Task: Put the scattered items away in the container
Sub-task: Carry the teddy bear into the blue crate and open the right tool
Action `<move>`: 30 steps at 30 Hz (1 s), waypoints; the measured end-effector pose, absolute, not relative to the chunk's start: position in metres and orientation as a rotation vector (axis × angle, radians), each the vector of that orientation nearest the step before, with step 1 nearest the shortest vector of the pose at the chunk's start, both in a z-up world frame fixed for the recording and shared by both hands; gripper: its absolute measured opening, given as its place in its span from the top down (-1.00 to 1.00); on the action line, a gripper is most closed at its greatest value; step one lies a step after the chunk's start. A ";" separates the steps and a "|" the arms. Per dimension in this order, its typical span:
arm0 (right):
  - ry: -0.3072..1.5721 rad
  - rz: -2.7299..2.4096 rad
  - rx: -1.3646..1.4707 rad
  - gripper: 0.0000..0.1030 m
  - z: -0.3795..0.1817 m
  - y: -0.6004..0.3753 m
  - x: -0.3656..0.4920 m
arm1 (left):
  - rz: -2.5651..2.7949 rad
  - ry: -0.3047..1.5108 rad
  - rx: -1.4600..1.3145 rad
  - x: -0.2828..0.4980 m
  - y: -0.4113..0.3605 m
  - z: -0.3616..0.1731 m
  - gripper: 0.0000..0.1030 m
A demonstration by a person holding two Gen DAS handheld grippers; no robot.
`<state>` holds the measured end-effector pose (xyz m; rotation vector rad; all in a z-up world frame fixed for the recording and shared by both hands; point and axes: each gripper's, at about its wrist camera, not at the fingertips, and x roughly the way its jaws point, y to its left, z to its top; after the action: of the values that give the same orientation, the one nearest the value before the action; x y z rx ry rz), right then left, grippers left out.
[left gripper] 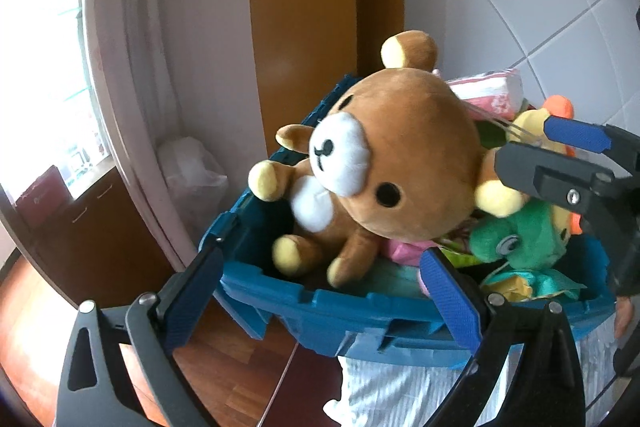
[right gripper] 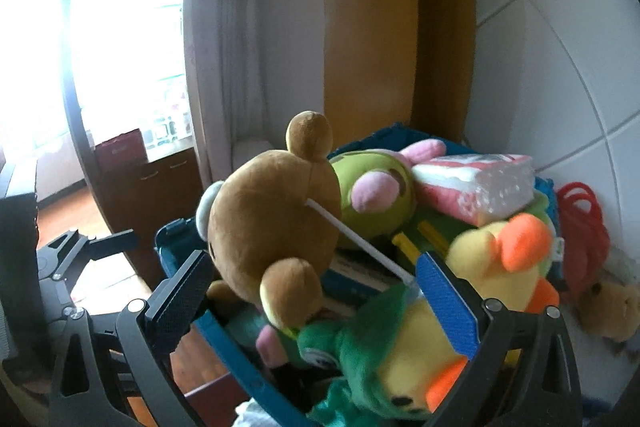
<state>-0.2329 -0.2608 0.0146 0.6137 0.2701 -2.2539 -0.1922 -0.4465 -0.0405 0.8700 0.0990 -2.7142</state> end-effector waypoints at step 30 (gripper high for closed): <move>0.199 -2.330 0.603 -1.00 0.017 -0.004 -0.218 | -2.711 0.092 0.776 -0.149 -0.175 -0.009 -0.95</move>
<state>-0.2185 -0.0035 0.0171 0.6030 0.1991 -2.3302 -0.1494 -0.1749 -0.0088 0.7760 0.0918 -2.7106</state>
